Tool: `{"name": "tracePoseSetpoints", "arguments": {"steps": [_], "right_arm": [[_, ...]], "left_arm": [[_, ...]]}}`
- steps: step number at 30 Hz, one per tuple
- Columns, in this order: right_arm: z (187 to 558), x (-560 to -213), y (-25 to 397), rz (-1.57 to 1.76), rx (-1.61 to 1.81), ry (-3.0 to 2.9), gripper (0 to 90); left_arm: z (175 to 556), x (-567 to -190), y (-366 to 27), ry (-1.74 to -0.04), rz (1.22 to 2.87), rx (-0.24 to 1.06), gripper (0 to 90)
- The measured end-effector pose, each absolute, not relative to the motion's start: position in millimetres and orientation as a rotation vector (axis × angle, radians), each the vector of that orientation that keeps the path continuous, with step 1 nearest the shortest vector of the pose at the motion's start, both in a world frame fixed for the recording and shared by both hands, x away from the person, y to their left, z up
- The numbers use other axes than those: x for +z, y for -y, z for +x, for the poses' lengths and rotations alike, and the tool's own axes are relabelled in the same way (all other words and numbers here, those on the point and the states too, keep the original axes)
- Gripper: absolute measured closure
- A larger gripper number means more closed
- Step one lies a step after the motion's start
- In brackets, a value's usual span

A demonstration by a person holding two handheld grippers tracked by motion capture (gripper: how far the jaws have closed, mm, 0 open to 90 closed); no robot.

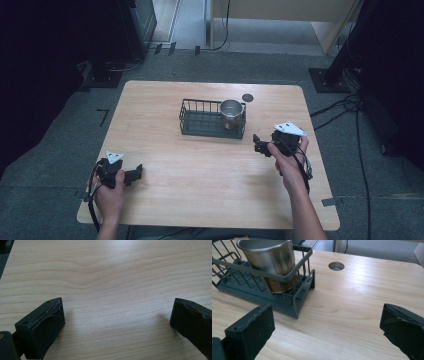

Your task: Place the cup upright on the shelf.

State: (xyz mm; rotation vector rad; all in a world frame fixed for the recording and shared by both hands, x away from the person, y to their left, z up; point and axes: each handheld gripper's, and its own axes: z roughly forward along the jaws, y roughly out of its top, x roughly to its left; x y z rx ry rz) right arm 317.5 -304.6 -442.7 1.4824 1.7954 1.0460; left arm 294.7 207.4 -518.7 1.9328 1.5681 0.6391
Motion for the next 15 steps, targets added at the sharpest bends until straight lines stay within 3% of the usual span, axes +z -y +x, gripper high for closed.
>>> {"name": "tracePoseSetpoints", "arguments": {"steps": [15], "right_arm": [[289.0, -466.5, 334.4, 1.549, 0.997, -1.767, 0.0]], "left_arm": [[294.5, -518.7, -206.6, -1.578, 1.926, 0.643, 0.0]]}}
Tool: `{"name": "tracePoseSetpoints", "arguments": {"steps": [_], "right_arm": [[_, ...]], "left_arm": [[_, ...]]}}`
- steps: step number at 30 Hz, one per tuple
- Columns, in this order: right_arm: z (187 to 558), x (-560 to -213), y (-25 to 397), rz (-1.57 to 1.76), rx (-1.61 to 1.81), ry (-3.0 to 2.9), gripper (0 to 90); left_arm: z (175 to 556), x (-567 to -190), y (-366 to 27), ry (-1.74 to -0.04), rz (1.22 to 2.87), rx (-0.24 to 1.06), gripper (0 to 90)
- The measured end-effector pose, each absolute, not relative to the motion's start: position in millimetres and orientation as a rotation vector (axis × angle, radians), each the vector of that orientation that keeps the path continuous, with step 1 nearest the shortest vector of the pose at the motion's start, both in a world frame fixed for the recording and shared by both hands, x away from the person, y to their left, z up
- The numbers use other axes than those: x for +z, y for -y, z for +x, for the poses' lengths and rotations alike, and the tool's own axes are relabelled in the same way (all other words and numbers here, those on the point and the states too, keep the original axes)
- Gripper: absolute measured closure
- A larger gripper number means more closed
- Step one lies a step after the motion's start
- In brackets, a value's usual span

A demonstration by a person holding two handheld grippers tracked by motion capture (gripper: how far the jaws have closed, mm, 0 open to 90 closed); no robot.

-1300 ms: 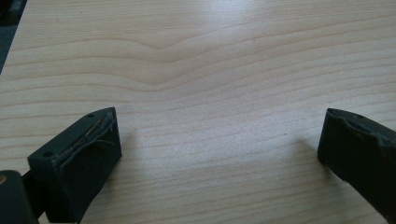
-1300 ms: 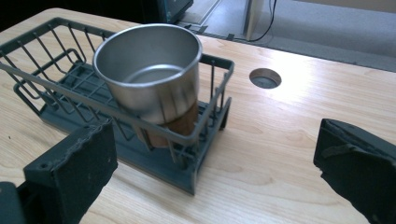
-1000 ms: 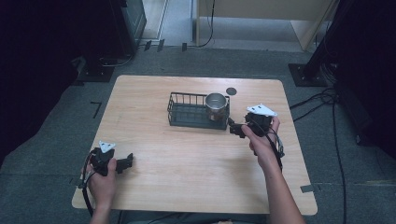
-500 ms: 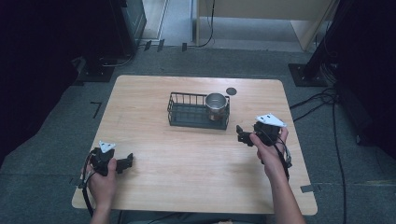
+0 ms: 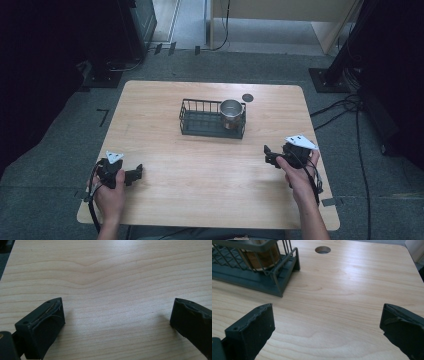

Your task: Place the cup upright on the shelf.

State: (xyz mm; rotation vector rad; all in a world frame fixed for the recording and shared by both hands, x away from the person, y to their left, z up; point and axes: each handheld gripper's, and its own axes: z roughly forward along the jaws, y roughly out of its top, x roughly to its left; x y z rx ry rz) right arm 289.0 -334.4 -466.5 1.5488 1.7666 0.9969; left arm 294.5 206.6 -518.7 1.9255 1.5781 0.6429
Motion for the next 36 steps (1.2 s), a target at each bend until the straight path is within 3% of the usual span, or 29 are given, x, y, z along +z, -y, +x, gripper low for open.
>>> {"name": "tracePoseSetpoints", "arguments": {"steps": [36], "right_arm": [[237.7, -499.2, 390.8, 1.693, 0.919, -1.727, 0.0]], "left_arm": [[294.5, -518.7, -206.6, -1.578, 1.925, 0.643, 0.0]]}}
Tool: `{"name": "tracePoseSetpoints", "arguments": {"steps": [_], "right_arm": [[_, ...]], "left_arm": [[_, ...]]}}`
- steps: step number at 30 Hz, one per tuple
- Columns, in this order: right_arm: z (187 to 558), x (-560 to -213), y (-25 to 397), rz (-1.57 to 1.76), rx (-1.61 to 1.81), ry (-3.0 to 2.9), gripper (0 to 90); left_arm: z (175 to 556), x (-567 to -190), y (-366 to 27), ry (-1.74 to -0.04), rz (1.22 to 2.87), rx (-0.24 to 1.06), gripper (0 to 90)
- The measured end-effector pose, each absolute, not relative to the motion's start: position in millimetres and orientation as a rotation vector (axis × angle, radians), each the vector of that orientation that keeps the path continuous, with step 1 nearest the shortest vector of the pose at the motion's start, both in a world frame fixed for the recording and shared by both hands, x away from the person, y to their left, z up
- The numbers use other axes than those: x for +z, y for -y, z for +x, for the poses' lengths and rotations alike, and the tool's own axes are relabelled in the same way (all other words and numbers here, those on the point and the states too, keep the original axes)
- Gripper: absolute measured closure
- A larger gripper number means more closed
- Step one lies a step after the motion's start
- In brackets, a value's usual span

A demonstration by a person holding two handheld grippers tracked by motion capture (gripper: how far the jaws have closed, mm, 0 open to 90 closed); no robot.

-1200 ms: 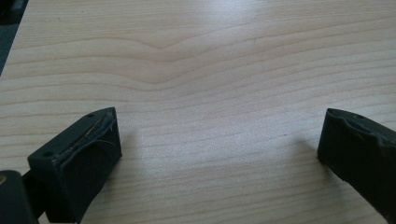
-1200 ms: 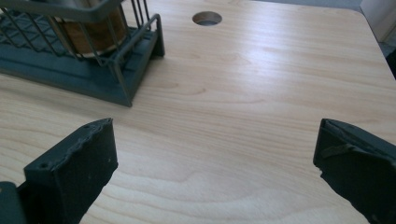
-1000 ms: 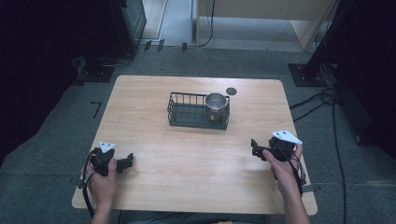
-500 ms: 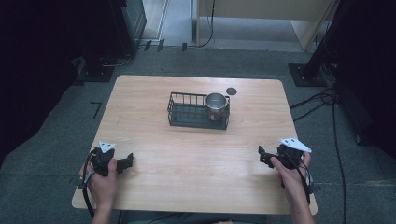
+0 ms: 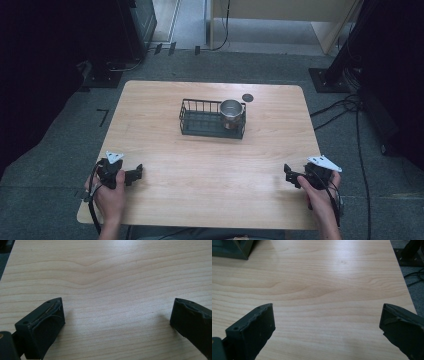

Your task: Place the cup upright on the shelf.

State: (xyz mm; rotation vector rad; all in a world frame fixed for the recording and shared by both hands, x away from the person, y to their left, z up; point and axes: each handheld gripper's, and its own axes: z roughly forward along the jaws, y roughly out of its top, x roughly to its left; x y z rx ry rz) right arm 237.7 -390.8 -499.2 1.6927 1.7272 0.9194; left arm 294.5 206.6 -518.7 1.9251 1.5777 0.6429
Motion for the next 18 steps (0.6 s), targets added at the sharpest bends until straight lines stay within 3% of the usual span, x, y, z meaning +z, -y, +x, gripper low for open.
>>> {"name": "tracePoseSetpoints", "arguments": {"steps": [18], "right_arm": [[210.0, -520.9, 407.1, 1.735, 0.77, -1.768, 0.0]], "left_arm": [[294.5, -518.7, -206.6, -1.578, 1.925, 0.643, 0.0]]}}
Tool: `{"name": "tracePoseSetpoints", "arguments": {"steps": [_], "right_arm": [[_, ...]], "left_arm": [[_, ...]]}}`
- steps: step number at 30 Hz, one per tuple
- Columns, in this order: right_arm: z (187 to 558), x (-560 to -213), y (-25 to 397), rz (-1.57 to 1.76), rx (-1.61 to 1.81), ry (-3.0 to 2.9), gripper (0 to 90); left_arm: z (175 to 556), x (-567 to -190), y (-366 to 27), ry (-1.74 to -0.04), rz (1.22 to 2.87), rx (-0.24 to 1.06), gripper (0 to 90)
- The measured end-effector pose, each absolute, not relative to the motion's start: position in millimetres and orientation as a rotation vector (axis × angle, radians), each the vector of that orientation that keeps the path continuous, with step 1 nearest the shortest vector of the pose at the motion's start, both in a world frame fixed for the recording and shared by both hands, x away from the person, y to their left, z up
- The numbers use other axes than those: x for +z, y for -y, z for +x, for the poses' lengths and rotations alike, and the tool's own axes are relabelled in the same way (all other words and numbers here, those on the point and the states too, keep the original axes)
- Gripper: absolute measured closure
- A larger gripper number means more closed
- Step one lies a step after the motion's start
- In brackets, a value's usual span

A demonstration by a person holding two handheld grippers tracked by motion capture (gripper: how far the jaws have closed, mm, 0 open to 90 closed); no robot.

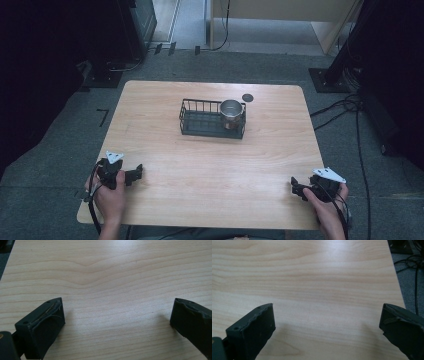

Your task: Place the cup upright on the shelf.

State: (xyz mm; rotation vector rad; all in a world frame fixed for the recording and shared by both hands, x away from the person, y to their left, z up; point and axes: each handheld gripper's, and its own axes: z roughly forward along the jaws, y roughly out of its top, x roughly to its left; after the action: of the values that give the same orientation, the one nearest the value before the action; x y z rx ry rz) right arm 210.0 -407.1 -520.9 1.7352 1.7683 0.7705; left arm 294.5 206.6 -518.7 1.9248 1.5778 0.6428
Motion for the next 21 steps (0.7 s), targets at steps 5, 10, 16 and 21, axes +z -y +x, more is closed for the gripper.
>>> {"name": "tracePoseSetpoints", "arguments": {"steps": [5, 10, 16, 21], "right_arm": [[207.6, -527.2, 405.9, 1.752, 0.765, -1.777, 0.1], [205.8, -527.7, 404.1, 1.735, 0.779, -1.802, 0.0], [206.2, -527.8, 403.3, 1.718, 0.79, -1.827, 0.0], [206.3, -527.8, 403.2, 1.719, 0.791, -1.826, 0.0]], "left_arm": [[294.5, -518.8, -206.6, -1.577, 1.925, 0.643, 0.0], [294.5, -518.8, -206.6, -1.578, 1.924, 0.643, 0.0], [294.5, -518.8, -206.6, -1.578, 1.925, 0.643, 0.0], [295.2, -518.5, -204.9, -1.601, 1.914, 0.65, 0.0]]}}
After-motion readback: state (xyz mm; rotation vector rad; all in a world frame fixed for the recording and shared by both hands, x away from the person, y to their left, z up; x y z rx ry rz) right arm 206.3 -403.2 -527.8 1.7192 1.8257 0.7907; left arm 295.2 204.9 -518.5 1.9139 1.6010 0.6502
